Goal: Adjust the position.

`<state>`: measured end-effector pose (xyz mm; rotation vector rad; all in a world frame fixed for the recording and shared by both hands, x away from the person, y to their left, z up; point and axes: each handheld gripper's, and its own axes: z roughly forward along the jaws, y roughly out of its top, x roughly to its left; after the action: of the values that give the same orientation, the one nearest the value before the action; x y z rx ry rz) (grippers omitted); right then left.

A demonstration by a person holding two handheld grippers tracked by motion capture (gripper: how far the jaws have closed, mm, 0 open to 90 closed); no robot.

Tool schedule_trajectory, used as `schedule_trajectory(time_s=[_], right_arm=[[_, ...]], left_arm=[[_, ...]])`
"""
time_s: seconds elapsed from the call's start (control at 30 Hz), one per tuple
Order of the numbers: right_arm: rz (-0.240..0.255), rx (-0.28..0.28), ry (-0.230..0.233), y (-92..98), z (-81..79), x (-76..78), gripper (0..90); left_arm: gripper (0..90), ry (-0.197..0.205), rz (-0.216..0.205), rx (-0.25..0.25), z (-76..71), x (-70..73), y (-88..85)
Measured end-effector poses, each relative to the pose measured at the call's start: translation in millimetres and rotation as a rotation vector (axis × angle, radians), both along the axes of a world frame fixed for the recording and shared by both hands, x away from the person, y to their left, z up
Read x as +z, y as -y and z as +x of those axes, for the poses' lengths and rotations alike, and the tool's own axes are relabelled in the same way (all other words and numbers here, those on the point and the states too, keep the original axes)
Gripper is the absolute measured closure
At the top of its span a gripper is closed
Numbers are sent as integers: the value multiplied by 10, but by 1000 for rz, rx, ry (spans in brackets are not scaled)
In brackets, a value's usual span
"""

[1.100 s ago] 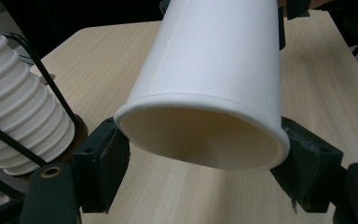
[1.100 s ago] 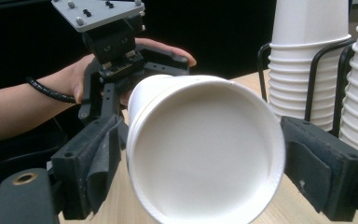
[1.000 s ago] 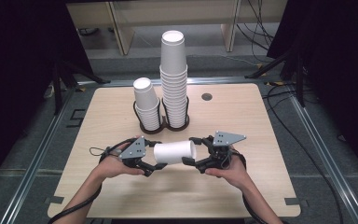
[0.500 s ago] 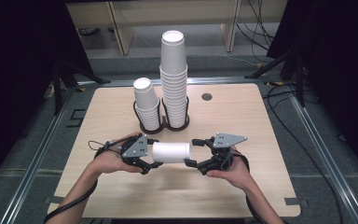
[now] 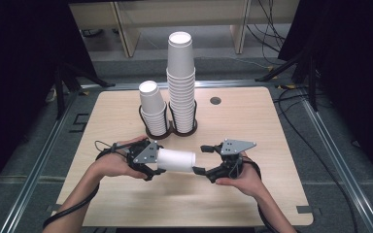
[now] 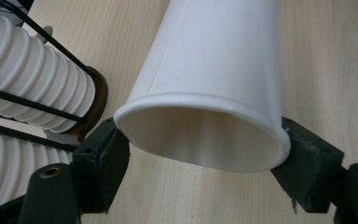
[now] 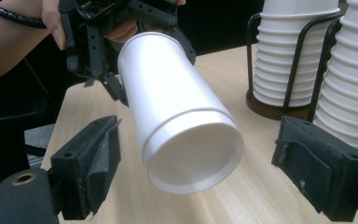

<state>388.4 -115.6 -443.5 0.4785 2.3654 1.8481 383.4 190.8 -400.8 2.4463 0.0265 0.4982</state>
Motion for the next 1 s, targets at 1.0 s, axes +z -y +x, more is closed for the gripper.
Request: schedule_trajectory(time_s=[1.0], right_arm=[[-106, 40, 3, -164, 17, 58, 165]], left_arm=[[240, 4, 215, -46, 18, 92, 93]])
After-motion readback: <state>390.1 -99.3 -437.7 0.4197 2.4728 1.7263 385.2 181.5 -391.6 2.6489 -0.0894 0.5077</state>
